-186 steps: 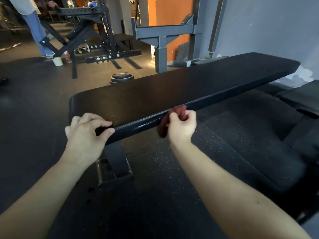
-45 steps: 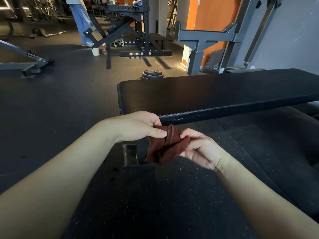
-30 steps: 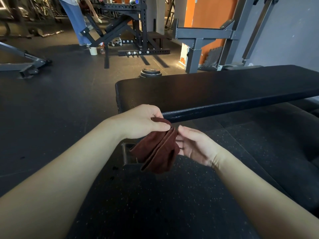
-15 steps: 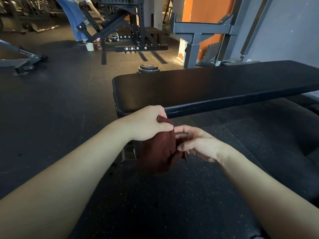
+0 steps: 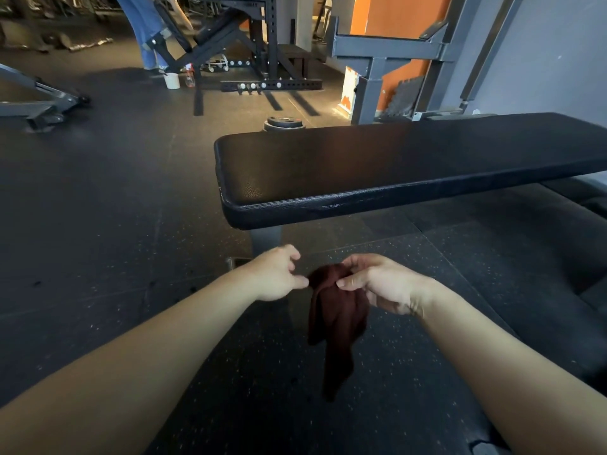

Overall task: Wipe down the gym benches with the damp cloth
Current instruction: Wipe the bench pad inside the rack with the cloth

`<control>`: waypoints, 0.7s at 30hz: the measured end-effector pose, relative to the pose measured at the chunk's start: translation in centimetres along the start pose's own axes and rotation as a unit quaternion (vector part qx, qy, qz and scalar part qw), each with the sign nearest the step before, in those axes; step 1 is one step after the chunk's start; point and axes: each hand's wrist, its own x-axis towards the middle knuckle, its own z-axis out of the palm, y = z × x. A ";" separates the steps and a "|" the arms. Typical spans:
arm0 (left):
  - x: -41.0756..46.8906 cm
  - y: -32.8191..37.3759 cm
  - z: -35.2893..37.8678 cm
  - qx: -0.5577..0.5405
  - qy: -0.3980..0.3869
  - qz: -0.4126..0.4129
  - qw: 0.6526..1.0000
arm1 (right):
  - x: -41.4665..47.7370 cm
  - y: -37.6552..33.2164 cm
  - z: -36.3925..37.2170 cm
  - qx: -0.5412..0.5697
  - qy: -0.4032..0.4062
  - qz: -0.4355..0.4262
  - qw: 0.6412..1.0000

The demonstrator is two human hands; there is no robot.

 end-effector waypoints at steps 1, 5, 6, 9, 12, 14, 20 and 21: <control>0.1 -0.3 0.2 0.008 -0.012 -0.014 1.000 | -0.1 -0.2 0.2 0.009 0.015 0.001 1.000; 0.3 -0.9 1.2 -0.001 -0.065 -0.052 0.997 | 0.4 -0.5 1.1 0.029 0.074 -0.008 0.997; 0.4 -1.0 1.4 -0.013 -0.076 -0.060 0.995 | 0.5 -0.5 1.3 0.039 0.081 -0.012 0.996; 0.4 -0.9 1.8 -0.049 -0.083 -0.089 0.991 | 0.8 -1.0 2.3 0.077 0.107 -0.034 0.991; 1.0 -1.2 2.2 -0.109 -0.039 -0.125 0.985 | 0.8 -1.5 3.0 0.145 0.121 -0.047 0.981; 1.4 -1.2 2.4 -0.183 -0.008 -0.150 0.971 | 0.7 -1.7 3.2 0.186 0.114 -0.052 0.975; 2.1 -1.0 3.3 -0.433 0.046 -0.167 0.884 | 1.1 -1.7 3.6 0.255 0.117 -0.048 0.959; 2.2 -1.1 3.4 -0.459 0.048 -0.161 0.873 | 1.1 -1.6 3.7 0.258 0.118 -0.047 0.958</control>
